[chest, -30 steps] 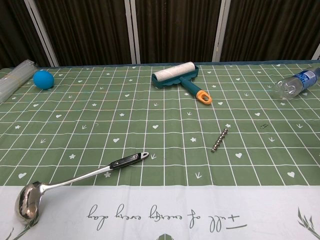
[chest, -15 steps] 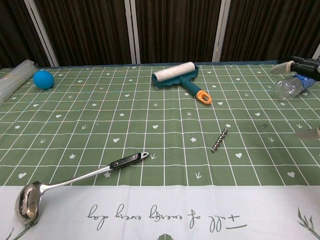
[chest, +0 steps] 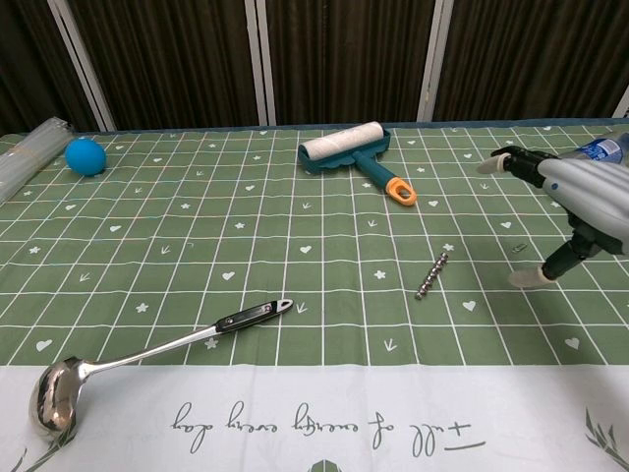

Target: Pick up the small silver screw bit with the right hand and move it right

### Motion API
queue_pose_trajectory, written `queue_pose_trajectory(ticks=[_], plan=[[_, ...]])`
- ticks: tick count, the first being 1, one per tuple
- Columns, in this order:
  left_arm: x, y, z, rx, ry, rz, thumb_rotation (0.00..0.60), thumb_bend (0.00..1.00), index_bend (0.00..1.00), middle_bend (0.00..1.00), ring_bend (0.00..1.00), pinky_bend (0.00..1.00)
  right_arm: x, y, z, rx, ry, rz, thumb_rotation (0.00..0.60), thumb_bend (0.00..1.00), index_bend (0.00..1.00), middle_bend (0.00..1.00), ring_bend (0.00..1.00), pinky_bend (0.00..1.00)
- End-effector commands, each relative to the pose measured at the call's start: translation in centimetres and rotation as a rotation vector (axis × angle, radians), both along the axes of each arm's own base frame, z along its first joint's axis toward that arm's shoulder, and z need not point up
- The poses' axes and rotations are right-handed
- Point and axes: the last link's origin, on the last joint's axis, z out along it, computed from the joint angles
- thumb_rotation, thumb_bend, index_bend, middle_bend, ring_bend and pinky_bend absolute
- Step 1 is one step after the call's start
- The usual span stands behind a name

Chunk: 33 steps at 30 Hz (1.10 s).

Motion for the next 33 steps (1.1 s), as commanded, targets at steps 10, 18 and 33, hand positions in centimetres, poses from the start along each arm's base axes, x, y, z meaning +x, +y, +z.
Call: queue_pose_trajectory(ticks=[10, 18, 33], plan=[[-0.2, 0.2, 0.2, 0.001, -0.018, 0.022, 0.6, 0.14, 0.0, 0.0, 0.0, 0.0, 1.4, -1.5, -3.1, 0.033, -0.015, -0.016, 0.6, 0.04, 0.09, 0.0, 0.0, 0.13], [-0.3, 0.3, 0.2, -0.005, -0.029, 0.027, 0.6, 0.15, 0.0, 0.0, 0.0, 0.0, 1.3, -1.9, -4.4, 0.046, -0.002, -0.029, 0.6, 0.04, 0.09, 0.0, 0.0, 0.13], [-0.3, 0.4, 0.4, -0.002, -0.044, 0.03, 0.6, 0.15, 0.0, 0.0, 0.0, 0.0, 2.1, -2.9, -6.4, 0.057, -0.019, -0.053, 0.6, 0.08, 0.09, 0.0, 0.0, 0.13]])
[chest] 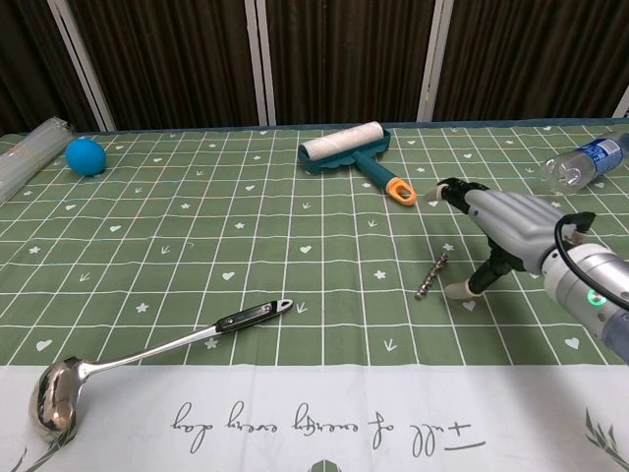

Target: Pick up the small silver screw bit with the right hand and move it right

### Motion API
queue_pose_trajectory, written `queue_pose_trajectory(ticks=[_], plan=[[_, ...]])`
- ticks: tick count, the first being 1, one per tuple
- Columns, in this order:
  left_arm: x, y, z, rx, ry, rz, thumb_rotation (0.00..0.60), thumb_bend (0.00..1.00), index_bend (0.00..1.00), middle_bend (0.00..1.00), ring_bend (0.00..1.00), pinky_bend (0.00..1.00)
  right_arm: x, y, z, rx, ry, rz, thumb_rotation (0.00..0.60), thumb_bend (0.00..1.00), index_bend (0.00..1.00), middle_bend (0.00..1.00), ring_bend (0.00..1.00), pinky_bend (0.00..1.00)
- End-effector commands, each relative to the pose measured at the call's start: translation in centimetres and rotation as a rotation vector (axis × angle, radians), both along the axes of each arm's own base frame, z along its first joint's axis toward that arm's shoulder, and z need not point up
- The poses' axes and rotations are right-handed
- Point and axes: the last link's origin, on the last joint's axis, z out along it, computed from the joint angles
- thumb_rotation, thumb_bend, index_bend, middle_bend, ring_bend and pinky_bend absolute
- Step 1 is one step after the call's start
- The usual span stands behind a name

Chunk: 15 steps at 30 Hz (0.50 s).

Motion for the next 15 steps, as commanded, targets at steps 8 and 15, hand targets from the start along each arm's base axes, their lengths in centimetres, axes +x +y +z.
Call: queue_pose_trajectory(ticks=[8, 15], plan=[[-0.1, 0.2, 0.1, 0.002, -0.013, 0.005, 0.6, 0.15, 0.0, 0.0, 0.0, 0.0, 0.2, -0.3, -1.2, 0.013, 0.002, -0.01, 0.6, 0.09, 0.09, 0.0, 0.0, 0.13], [0.0, 0.1, 0.1, -0.004, -0.021, 0.003, 0.6, 0.14, 0.0, 0.0, 0.0, 0.0, 0.9, -0.5, -1.9, 0.007, -0.005, -0.003, 0.6, 0.1, 0.09, 0.0, 0.0, 0.13]])
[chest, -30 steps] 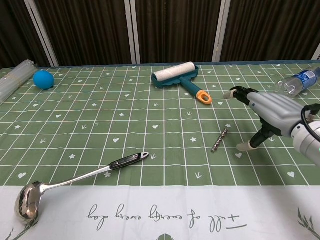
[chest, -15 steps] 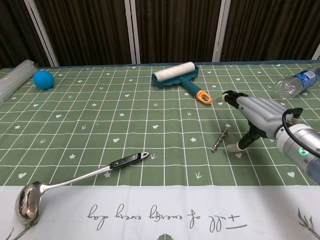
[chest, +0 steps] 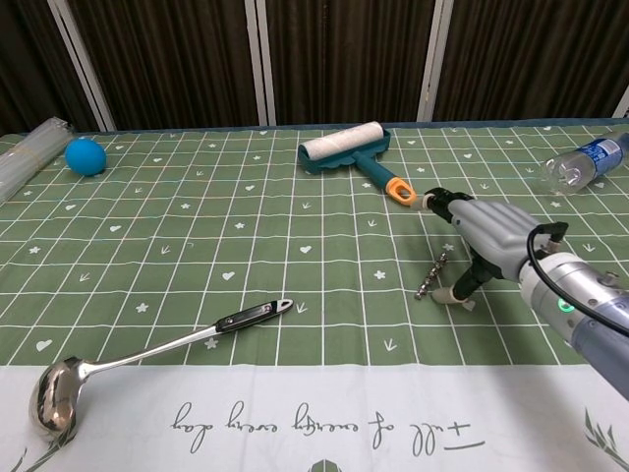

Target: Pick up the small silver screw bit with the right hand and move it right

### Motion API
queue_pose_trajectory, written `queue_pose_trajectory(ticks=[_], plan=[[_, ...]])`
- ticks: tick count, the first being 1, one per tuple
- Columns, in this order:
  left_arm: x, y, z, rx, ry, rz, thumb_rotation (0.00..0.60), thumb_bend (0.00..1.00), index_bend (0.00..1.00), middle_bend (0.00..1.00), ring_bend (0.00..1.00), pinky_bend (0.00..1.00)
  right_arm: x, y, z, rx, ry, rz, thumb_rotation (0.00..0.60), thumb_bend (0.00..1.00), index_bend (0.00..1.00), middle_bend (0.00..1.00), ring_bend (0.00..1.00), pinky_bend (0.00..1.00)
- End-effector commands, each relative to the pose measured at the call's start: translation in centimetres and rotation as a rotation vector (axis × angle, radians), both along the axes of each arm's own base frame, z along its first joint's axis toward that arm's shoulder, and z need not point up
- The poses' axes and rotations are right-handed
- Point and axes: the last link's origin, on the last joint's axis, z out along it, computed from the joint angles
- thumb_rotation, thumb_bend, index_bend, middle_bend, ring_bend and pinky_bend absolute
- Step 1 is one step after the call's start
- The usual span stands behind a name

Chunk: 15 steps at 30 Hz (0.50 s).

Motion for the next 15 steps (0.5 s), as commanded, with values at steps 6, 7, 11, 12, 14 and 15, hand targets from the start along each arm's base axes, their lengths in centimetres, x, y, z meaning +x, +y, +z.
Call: queue_pose_trajectory(ticks=[6, 7, 11, 12, 14, 15], plan=[[0.1, -0.1, 0.0, -0.003, -0.006, 0.0, 0.6, 0.14, 0.0, 0.0, 0.0, 0.0, 1.0, -0.5, -0.6, -0.022, -0.027, -0.002, 0.6, 0.12, 0.09, 0.0, 0.0, 0.13], [0.0, -0.1, 0.0, -0.004, -0.007, 0.0, 0.6, 0.15, 0.0, 0.0, 0.0, 0.0, 1.1, -0.6, -0.8, -0.023, -0.028, -0.003, 0.6, 0.12, 0.09, 0.0, 0.0, 0.13], [0.0, 0.0, 0.0, -0.003, -0.008, 0.003, 0.6, 0.15, 0.0, 0.0, 0.0, 0.0, 1.3, -0.6, -1.0, -0.024, -0.03, -0.002, 0.6, 0.12, 0.09, 0.0, 0.0, 0.13], [0.0, 0.0, 0.0, -0.003, -0.009, 0.004, 0.6, 0.15, 0.0, 0.0, 0.0, 0.0, 1.3, -0.6, -1.1, -0.025, -0.03, -0.001, 0.6, 0.12, 0.09, 0.0, 0.0, 0.13], [0.0, 0.0, 0.0, -0.005, -0.013, 0.006, 0.6, 0.15, 0.0, 0.0, 0.0, 0.0, 1.5, -0.8, -1.3, -0.029, -0.035, -0.004, 0.6, 0.12, 0.09, 0.0, 0.0, 0.13], [0.0, 0.0, 0.0, -0.006, -0.014, 0.006, 0.6, 0.15, 0.0, 0.0, 0.0, 0.0, 1.6, -0.9, -1.3, -0.031, -0.041, -0.007, 0.6, 0.12, 0.09, 0.0, 0.0, 0.13]])
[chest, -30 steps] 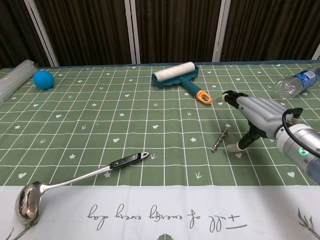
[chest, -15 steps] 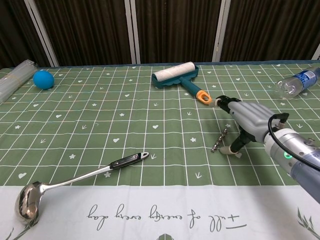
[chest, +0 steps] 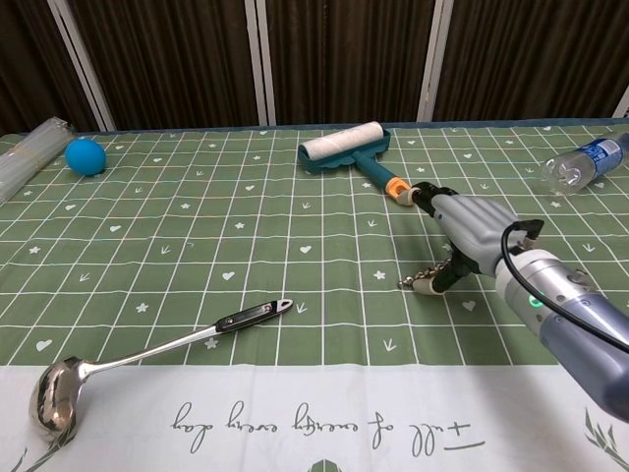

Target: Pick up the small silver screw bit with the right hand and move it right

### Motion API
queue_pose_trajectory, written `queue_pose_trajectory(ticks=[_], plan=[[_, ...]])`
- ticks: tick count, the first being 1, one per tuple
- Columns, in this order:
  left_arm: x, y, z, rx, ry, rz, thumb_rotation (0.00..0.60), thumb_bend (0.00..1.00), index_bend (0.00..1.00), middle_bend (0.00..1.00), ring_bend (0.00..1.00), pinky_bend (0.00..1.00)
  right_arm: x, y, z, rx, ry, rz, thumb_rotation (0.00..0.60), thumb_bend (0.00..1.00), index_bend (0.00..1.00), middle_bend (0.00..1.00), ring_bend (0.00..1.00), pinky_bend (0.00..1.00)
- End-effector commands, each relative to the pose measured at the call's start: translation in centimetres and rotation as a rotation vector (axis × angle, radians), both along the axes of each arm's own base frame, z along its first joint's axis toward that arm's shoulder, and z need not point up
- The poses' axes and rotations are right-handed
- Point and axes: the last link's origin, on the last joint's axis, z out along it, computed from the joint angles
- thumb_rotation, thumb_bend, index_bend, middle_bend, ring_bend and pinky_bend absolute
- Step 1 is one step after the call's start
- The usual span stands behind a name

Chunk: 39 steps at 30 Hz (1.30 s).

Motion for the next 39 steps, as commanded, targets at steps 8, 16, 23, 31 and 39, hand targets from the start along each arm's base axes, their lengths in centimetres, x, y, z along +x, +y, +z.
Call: queue_pose_trajectory(ticks=[8, 16, 23, 31, 39], plan=[[0.0, 0.0, 0.0, -0.001, -0.005, 0.009, 0.6, 0.15, 0.0, 0.0, 0.0, 0.0, 0.9, -0.4, 0.6, -0.031, -0.037, 0.01, 0.6, 0.13, 0.1, 0.0, 0.0, 0.13], [0.0, 0.0, -0.1, -0.001, -0.002, 0.014, 0.6, 0.15, 0.0, 0.0, 0.0, 0.0, 0.9, 1.0, 1.7, -0.017, -0.013, 0.061, 0.6, 0.14, 0.3, 0.05, 0.0, 0.13], [0.0, -0.1, -0.2, -0.001, 0.003, 0.02, 0.6, 0.15, 0.0, 0.0, 0.0, 0.0, 0.8, 1.9, 1.8, 0.018, 0.018, 0.107, 0.6, 0.14, 0.39, 0.12, 0.0, 0.13], [0.0, -0.1, -0.3, 0.002, 0.006, 0.024, 0.6, 0.15, 0.0, 0.0, 0.0, 0.0, 0.6, 1.7, 1.5, 0.03, 0.017, 0.11, 0.6, 0.14, 0.43, 0.14, 0.0, 0.13], [-0.1, 0.0, -0.3, 0.004, 0.003, 0.03, 0.6, 0.15, 0.0, 0.0, 0.0, 0.0, 0.5, 1.6, 0.8, 0.056, 0.036, 0.129, 0.6, 0.14, 0.46, 0.16, 0.0, 0.13]])
